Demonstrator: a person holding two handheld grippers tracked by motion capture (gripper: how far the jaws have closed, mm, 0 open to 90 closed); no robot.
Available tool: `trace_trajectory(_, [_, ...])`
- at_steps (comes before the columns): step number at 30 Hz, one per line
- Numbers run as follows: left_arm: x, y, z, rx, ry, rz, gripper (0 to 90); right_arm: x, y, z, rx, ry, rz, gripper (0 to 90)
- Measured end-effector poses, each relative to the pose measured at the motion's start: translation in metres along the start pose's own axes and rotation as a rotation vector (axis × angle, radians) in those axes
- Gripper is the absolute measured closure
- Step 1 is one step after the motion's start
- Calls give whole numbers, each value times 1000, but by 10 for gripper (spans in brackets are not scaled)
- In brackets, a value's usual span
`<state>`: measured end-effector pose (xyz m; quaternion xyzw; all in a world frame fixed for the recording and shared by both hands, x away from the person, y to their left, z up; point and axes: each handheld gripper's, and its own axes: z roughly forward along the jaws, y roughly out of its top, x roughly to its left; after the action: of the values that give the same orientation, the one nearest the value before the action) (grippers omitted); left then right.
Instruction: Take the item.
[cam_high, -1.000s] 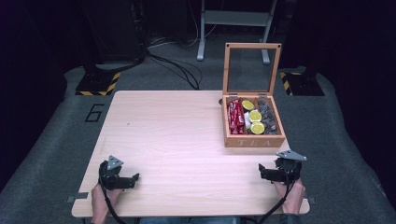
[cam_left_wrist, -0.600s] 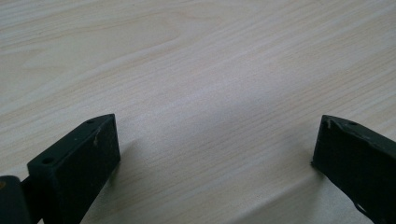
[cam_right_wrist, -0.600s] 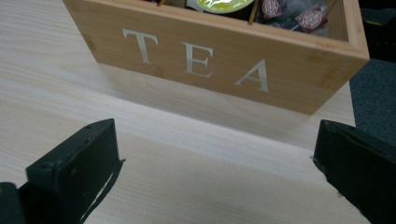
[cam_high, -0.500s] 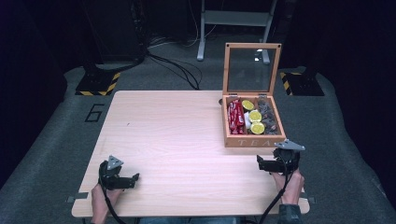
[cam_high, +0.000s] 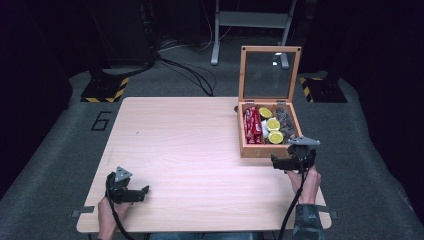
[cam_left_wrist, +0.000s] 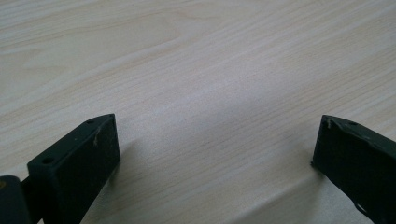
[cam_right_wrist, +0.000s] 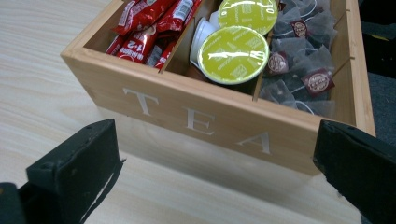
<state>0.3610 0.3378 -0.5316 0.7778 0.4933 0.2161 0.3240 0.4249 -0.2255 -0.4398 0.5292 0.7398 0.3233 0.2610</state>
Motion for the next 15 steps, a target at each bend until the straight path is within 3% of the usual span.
trace_trajectory(15, [0,0,0,-6,1,1,5,-4,44,28,9,-26,-25,27])
